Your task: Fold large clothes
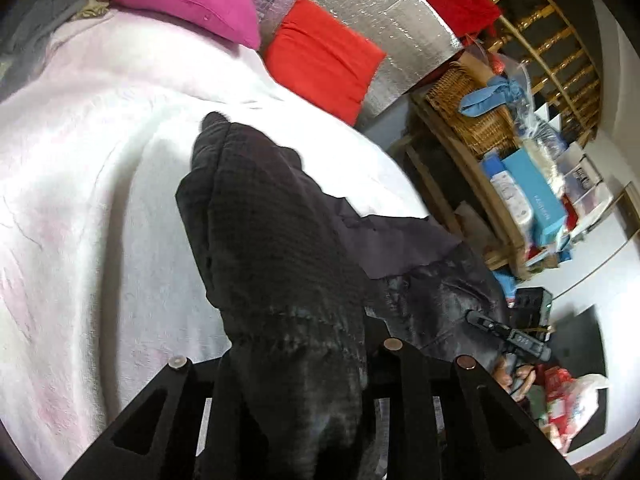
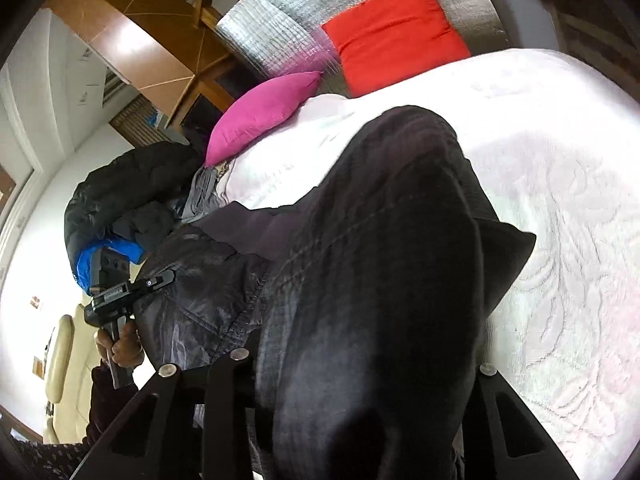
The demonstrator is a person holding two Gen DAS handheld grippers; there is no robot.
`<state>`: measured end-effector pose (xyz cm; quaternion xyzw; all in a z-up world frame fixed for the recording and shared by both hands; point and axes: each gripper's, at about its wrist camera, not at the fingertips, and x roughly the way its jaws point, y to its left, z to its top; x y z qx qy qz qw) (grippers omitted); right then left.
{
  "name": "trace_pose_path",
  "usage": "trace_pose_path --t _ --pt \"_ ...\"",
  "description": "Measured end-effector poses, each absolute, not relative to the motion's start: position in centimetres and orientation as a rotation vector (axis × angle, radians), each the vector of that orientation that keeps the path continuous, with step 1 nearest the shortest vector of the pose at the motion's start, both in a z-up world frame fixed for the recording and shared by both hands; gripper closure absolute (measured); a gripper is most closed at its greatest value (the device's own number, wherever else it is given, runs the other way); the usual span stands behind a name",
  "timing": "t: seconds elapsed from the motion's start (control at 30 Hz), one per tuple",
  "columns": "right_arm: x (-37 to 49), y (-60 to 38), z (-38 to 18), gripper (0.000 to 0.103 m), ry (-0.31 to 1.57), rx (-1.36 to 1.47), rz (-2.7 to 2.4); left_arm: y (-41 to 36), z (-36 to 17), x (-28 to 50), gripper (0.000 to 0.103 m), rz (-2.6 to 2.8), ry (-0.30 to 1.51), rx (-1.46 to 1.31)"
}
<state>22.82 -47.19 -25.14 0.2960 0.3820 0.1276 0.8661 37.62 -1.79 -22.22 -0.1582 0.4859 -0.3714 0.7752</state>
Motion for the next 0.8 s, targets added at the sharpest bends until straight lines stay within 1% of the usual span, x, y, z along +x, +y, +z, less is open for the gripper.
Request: trace_pose_path --t 0.07,0.1,0.17,0.2,0.23,0.27,0.33,0.4,0.43,0.6,0.67,0.73,0.8 --pt "23.1 -48.3 -27.0 0.063 0.846 0.648 0.213 -1.6 -23.7 38.3 0.074 -0.722 1.103 -0.317" --pt "23.3 -48.8 -28.0 0.063 0.873 0.663 0.184 -1.6 -24.9 38.9 0.071 -0.677 1.139 -0.299" --pt "23.6 -50.0 -30.1 0.063 0.922 0.718 0.147 -1.8 -27.2 39.7 0.058 -0.611 1.221 -0.272" --pt "23.6 -50.5 -30.7 0.063 0.932 0.741 0.146 -1.7 -27.8 39.9 0.046 -0.582 1.244 -0.271" --pt "23.6 -50.7 -31.0 0.063 0.933 0.757 0.151 -1.6 -28.4 40.0 0.042 -0.555 1.27 -0.286" --pt "23.5 -50.9 -31.1 0.061 0.935 0.763 0.159 -1.6 -28.6 39.9 0.041 -0.55 1.279 -0.295" --pt "23.4 -51.2 -31.4 0.048 0.95 0.786 0.142 -1.6 -28.7 39.9 0.036 -0.529 1.286 -0.294" --pt "23.5 -51.3 -31.4 0.038 0.97 0.815 0.108 -1.5 -28.5 39.5 0.035 -0.508 1.289 -0.274" --pt "23.5 -51.3 -31.3 0.036 0.973 0.819 0.09 -1.5 -28.2 39.2 0.034 -0.498 1.282 -0.255" --pt "21.3 -52.6 -29.3 0.035 0.929 0.8 0.004 1.4 -25.7 36.9 0.033 -0.432 1.187 -0.176" --pt "20.3 -52.6 -28.2 0.034 0.907 0.767 -0.051 2.9 -23.7 35.4 0.032 -0.4 1.101 -0.177" --pt "19.4 -52.4 -27.1 0.031 0.884 0.725 -0.115 3.4 -22.6 34.5 0.027 -0.369 1.037 -0.203" --pt "17.4 -51.8 -25.4 0.031 0.828 0.625 -0.236 4.7 -21.4 32.8 0.026 -0.341 0.981 -0.229"
